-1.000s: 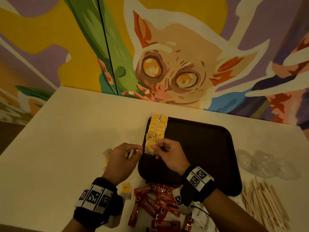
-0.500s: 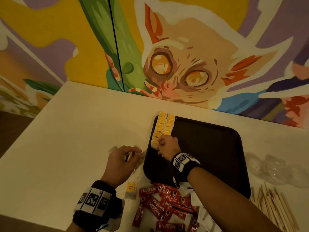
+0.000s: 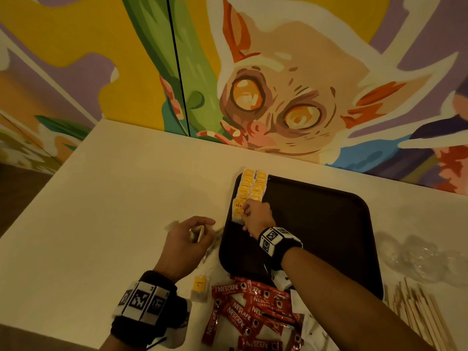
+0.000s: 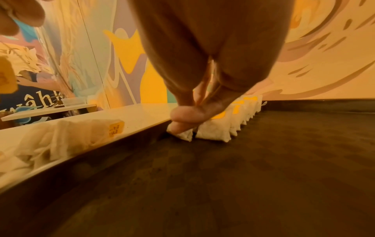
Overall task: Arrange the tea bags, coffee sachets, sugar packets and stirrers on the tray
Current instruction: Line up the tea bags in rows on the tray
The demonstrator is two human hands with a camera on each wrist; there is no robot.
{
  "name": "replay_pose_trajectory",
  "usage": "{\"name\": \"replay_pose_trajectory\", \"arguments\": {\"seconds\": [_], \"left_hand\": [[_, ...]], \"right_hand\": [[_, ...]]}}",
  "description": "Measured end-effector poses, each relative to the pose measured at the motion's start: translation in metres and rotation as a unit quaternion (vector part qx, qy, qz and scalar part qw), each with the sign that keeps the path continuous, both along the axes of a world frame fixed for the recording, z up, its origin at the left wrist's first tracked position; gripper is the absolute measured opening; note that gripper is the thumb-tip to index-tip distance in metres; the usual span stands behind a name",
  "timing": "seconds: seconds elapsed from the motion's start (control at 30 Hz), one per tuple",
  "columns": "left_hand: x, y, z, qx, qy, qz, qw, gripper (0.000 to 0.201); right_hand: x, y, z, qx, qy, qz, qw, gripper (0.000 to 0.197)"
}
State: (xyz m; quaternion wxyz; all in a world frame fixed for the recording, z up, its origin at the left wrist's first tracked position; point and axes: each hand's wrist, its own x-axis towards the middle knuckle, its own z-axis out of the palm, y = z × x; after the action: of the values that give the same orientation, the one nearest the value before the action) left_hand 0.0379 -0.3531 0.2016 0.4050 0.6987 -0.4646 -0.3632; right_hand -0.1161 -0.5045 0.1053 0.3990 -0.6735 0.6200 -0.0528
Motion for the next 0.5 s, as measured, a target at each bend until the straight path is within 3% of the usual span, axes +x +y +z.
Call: {"name": "replay_pose_trajectory", "arguments": {"seconds": [0.33,0.5], "left_hand": [[-0.009,-0.002,0.010,0.029,0.162,0.012,0.986,0.023],[-0.014,-0.002,0.018,0.029,0.198,0.010,0.980,0.030]], "right_hand": [[-0.011,0.012,0.029,-0.104,-0.036,-0.002,0.994,0.014],[-0.014,0.030,0.060,-0.115,-0.154,0.002,0.981,0.009]]}}
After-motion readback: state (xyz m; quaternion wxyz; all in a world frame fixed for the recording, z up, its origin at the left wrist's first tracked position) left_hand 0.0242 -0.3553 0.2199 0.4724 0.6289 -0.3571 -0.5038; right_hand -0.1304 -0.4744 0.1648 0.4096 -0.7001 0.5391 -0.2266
